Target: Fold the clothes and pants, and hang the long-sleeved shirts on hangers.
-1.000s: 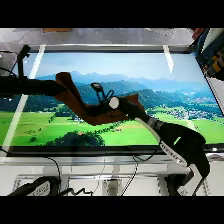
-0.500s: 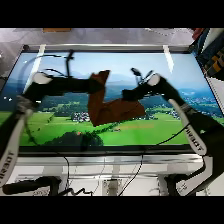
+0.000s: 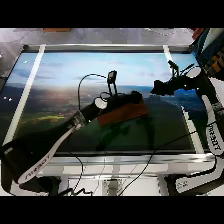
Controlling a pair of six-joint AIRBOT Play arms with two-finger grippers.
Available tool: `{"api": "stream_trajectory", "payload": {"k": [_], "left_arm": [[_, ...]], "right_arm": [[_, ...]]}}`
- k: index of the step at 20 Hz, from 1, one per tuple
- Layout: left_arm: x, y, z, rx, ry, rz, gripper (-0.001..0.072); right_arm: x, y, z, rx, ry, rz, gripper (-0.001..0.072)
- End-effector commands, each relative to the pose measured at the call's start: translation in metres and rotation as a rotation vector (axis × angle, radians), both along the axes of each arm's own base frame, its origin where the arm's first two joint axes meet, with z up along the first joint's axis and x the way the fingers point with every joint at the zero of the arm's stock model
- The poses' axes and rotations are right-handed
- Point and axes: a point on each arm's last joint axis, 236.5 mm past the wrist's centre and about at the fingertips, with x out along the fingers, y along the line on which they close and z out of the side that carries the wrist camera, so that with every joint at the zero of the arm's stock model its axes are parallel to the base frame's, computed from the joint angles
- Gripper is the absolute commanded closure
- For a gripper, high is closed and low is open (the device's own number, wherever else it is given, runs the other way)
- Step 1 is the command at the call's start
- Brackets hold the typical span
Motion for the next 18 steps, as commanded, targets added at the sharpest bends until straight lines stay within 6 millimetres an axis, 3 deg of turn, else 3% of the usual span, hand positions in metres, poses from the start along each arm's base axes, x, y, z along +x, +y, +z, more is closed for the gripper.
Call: {"api": "stream_trajectory", "payload": {"k": [1,5,7,8,11,12,13,14,15,18], "left_arm": [[-0.005,-0.010,0.001,0.004,-0.029,0.024,0.0009],[0.015,0.017,0.035,-0.034,-0.064,0.069,0.0009],[0.025,0.036,0.059,-0.060,-0.087,0.093,0.0009],[0.029,0.045,0.070,-0.072,-0.097,0.101,0.0009],[0.040,0.068,0.093,-0.095,-0.122,0.128,0.0010],[0.044,0.075,0.097,-0.099,-0.126,0.141,0.0010],[0.048,0.080,0.098,-0.099,-0.128,0.153,0.0010],[0.051,0.084,0.098,-0.098,-0.129,0.160,0.0010],[0.053,0.087,0.098,-0.098,-0.129,0.167,0.0010],[0.054,0.088,0.097,-0.088,-0.136,0.165,0.0010]], "right_arm": [[-0.002,-0.031,-0.009,-0.100,0.007,-0.016,0.0698],[-0.025,-0.087,-0.032,-0.291,0.103,-0.005,0.0701],[-0.033,-0.110,-0.043,-0.243,0.153,-0.057,0.0701],[-0.034,-0.110,-0.046,-0.171,0.158,-0.060,0.0701],[-0.038,-0.058,-0.026,0.272,0.058,0.092,0.0700],[-0.034,-0.053,-0.024,0.337,0.047,0.071,0.0698],[-0.029,-0.053,-0.029,0.340,0.041,0.048,0.0557],[-0.024,-0.052,-0.035,0.316,0.037,0.036,0.0251],[-0.019,-0.049,-0.040,0.290,0.027,0.027,0.0142],[0.010,-0.037,-0.050,0.205,-0.038,-0.021,0.0141]]}}
